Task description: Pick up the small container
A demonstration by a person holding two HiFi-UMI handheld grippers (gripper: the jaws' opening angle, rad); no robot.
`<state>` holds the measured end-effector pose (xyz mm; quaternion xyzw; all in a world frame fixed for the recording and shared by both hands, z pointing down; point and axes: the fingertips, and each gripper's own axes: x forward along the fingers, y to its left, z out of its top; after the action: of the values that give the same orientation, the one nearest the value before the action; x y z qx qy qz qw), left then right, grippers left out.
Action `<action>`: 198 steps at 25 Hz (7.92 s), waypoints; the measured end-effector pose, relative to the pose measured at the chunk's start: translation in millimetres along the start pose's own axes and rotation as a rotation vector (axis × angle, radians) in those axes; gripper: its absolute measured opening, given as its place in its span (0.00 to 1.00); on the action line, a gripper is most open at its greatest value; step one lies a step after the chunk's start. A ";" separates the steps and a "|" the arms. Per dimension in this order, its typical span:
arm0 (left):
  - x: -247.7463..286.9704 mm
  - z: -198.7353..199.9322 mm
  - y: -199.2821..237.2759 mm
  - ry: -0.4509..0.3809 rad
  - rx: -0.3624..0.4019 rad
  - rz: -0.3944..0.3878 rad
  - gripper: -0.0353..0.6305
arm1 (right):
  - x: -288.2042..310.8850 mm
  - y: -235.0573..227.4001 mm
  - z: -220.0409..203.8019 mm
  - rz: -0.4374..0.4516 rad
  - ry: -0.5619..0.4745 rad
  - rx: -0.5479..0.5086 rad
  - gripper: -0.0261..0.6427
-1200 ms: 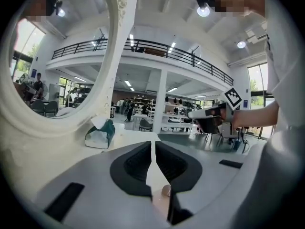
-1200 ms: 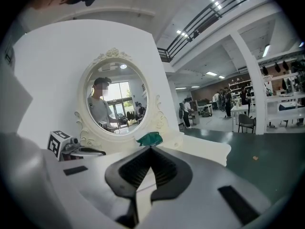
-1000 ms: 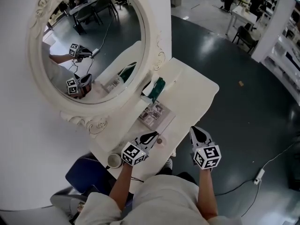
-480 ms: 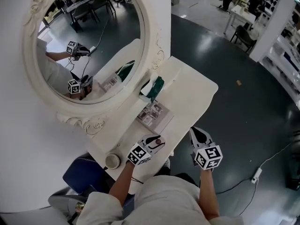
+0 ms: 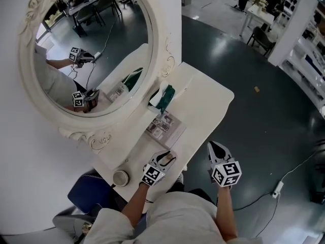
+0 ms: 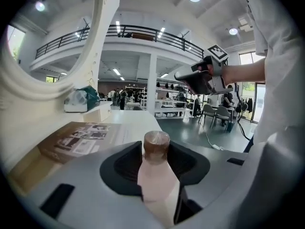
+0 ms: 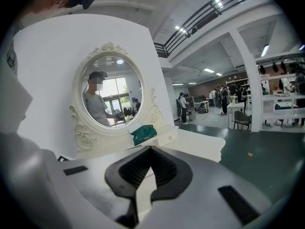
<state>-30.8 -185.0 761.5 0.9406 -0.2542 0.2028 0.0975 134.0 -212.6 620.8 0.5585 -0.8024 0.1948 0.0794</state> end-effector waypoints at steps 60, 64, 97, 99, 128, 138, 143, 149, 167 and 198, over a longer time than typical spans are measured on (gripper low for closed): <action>-79.2 258.7 57.7 -0.267 -0.093 0.265 0.29 | 5.4 36.0 36.9 0.050 -0.080 0.027 0.06; -70.1 253.2 54.9 -0.262 -0.091 0.246 0.29 | 4.7 34.6 39.6 0.044 -0.088 0.026 0.06; -58.7 213.4 44.0 -0.220 -0.137 0.176 0.29 | 3.9 43.6 31.0 0.029 -0.036 -0.012 0.06; -59.3 214.0 44.9 -0.217 -0.132 0.177 0.29 | 5.4 45.5 32.0 0.033 -0.038 -0.014 0.06; -56.2 193.4 45.1 -0.171 -0.135 0.199 0.29 | 12.5 58.9 21.2 0.072 -0.007 -0.025 0.06; -62.3 182.0 51.5 -0.151 -0.145 0.230 0.29 | 13.6 60.1 12.8 0.071 0.009 -0.013 0.06; -62.0 181.9 52.5 -0.159 -0.144 0.229 0.29 | 13.0 57.1 13.0 0.069 0.008 -0.011 0.06; -64.2 181.5 52.0 -0.157 -0.141 0.221 0.29 | 14.6 62.6 13.5 0.079 0.009 -0.013 0.06; -68.0 176.2 55.6 -0.157 -0.156 0.249 0.29 | 24.0 72.2 19.0 0.119 -0.011 0.011 0.06; -65.8 175.2 58.0 -0.155 -0.153 0.239 0.29 | 27.8 67.1 8.1 0.113 0.016 0.008 0.06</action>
<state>-54.5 -255.7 580.3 0.9063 -0.3858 0.1196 0.1242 62.3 -219.8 608.0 0.5112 -0.8311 0.2067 0.0726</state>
